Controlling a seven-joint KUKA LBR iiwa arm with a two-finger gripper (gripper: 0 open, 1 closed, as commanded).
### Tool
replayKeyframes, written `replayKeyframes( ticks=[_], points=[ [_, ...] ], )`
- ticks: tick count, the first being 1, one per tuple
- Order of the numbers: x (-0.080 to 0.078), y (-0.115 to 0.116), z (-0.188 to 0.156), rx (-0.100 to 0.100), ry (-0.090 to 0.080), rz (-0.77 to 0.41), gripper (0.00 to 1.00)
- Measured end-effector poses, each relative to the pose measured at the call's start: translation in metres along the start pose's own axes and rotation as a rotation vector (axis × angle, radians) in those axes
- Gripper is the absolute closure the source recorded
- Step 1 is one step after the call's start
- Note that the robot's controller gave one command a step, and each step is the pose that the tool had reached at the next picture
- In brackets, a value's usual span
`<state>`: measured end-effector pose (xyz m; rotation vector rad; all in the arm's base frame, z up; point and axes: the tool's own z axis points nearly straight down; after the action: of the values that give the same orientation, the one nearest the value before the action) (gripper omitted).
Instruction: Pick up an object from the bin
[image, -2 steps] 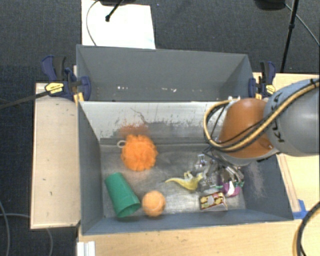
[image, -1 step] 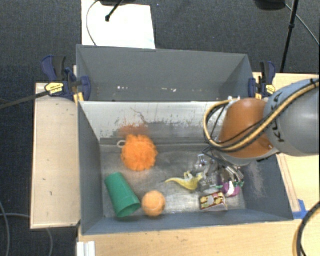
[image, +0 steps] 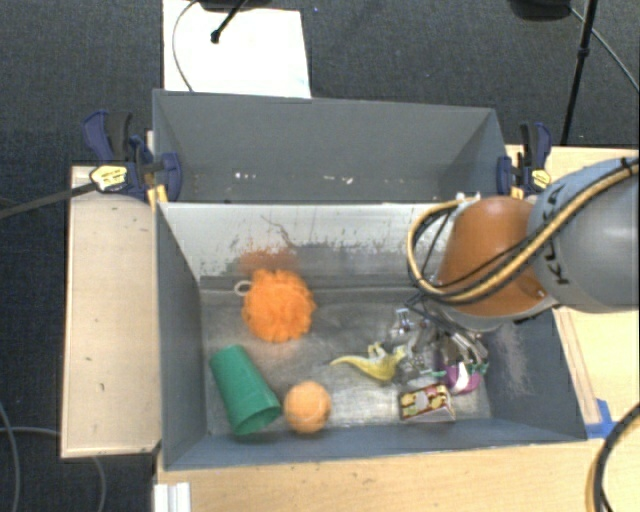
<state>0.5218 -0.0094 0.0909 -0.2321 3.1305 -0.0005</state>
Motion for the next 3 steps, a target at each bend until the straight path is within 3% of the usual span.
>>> replayKeyframes(
  ticks=[3],
  points=[
    [0.0000,0.0000,0.0000,0.000,0.000,-0.001,1.00]
  ],
)
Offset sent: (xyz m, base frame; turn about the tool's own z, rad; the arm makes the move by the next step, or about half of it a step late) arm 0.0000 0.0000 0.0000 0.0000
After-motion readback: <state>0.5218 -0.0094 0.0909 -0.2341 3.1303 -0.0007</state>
